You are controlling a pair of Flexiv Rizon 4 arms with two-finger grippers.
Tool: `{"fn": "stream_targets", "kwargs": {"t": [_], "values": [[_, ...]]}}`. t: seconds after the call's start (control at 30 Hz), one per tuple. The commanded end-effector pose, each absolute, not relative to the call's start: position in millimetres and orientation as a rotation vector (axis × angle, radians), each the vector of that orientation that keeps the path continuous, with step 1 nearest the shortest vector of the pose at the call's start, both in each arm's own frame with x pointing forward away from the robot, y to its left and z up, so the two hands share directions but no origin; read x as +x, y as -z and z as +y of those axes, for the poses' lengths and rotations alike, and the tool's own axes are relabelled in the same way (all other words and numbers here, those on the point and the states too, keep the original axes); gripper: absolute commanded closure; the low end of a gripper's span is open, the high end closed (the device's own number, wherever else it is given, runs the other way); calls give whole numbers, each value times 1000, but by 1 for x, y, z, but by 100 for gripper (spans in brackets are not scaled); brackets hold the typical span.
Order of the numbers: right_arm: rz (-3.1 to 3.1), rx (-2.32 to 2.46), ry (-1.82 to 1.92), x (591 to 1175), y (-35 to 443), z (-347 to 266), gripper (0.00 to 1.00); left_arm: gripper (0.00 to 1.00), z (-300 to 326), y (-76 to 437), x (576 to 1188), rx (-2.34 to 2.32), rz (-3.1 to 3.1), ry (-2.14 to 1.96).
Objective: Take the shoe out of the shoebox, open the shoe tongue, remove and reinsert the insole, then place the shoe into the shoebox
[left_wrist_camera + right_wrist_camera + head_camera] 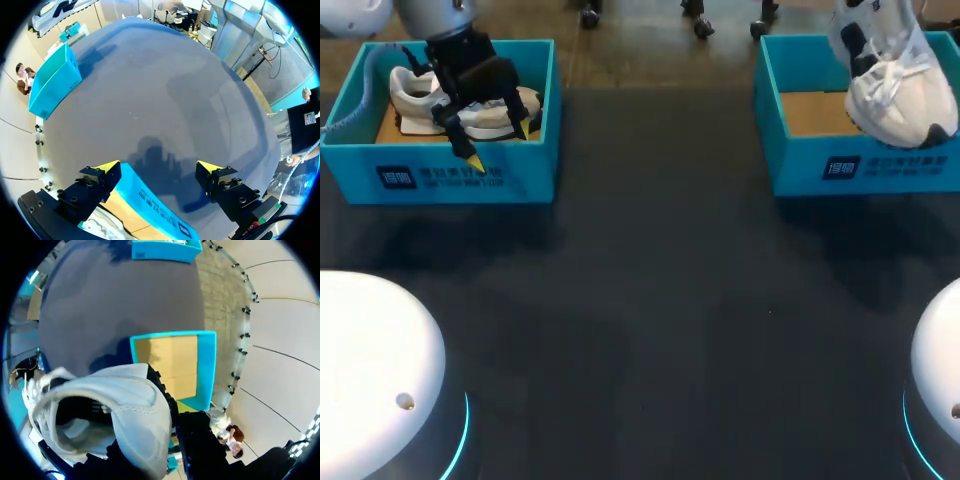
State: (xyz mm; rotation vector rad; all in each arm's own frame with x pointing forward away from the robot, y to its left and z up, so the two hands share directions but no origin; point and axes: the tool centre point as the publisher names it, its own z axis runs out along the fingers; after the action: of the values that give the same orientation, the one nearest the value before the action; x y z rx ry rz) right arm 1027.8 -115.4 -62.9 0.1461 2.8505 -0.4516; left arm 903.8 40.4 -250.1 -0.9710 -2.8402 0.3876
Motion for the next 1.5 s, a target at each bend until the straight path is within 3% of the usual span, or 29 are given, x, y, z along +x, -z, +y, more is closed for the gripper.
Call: {"fn": "stream_targets", "kwargs": {"t": [0.03, 0.6, 1.5], "values": [[2870, 58, 508, 1067, 56, -131, 100, 0, 41, 250, 904, -973, -2840, -383], [2856, -29, 337, 1171, 83, -212, 100, 0, 41, 250, 904, -973, -2840, -383], [2791, 142, 288, 1189, 88, -242, 100, 0, 41, 250, 904, -973, -2840, -383]]}}
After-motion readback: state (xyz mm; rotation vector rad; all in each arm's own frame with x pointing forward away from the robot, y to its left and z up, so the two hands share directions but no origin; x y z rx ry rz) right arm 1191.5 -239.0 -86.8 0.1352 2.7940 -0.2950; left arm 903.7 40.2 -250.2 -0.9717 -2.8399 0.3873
